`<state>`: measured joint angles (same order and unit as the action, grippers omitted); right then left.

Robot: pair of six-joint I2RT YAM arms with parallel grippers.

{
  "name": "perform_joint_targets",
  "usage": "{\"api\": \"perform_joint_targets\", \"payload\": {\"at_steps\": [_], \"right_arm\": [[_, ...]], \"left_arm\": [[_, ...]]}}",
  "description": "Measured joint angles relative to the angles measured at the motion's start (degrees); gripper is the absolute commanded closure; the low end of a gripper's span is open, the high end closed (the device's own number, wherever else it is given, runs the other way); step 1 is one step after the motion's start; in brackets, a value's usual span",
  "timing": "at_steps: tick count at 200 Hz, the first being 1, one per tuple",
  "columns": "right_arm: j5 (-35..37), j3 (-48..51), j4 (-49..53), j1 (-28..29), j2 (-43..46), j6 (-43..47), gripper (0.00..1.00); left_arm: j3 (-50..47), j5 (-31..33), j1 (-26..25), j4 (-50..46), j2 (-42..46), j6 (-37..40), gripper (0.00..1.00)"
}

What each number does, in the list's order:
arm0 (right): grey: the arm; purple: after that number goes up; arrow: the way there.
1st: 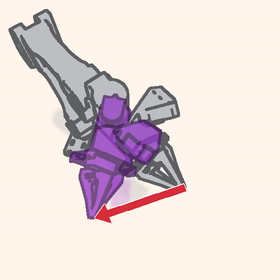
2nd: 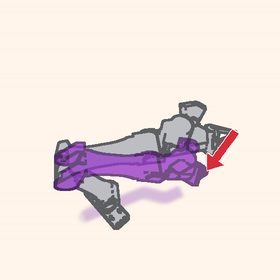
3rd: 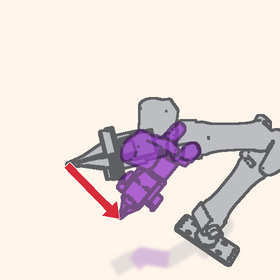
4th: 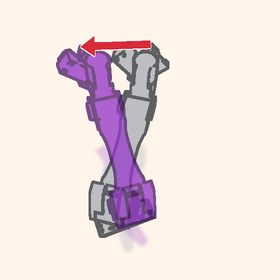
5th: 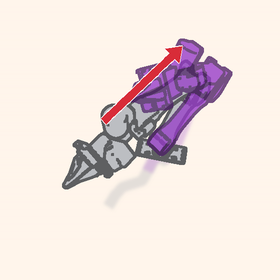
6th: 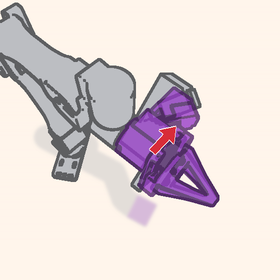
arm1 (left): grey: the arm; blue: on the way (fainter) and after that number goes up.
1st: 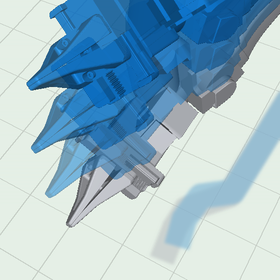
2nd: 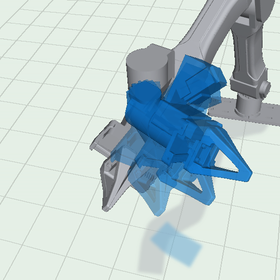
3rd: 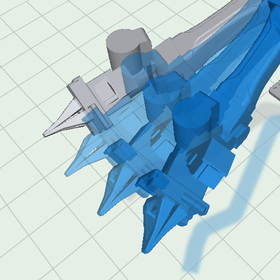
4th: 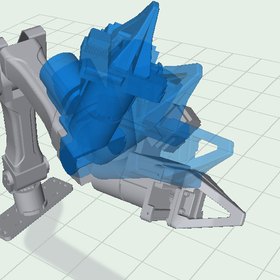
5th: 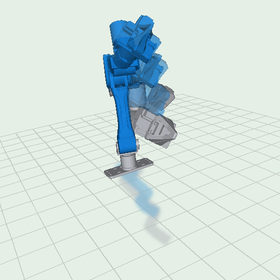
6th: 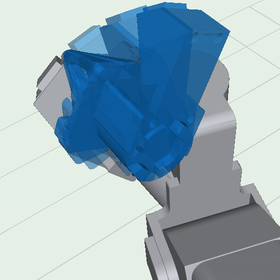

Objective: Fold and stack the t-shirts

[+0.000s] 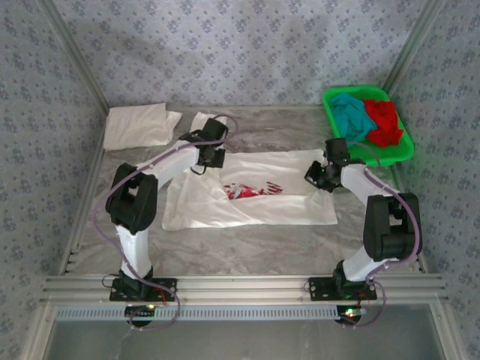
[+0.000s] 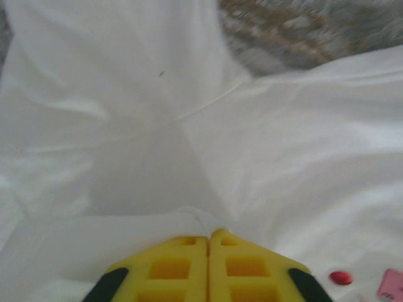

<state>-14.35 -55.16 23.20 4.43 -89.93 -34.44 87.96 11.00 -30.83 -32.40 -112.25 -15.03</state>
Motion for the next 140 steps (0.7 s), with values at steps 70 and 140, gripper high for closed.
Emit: {"api": "perform_joint_targets", "payload": {"at_steps": [70,140], "right_arm": [[-1.1,-1.0,-0.3,1.0,-0.5,1.0,0.93],[-3.5,-2.1,-2.1,3.4,-1.7,3.3,0.92]], "left_arm": [[4.9,3.5,-0.3,-0.5,-3.9,3.3,0.27],[-21.6,-2.4,13.3,6.1,23.5,-1.7,0.44]]}}
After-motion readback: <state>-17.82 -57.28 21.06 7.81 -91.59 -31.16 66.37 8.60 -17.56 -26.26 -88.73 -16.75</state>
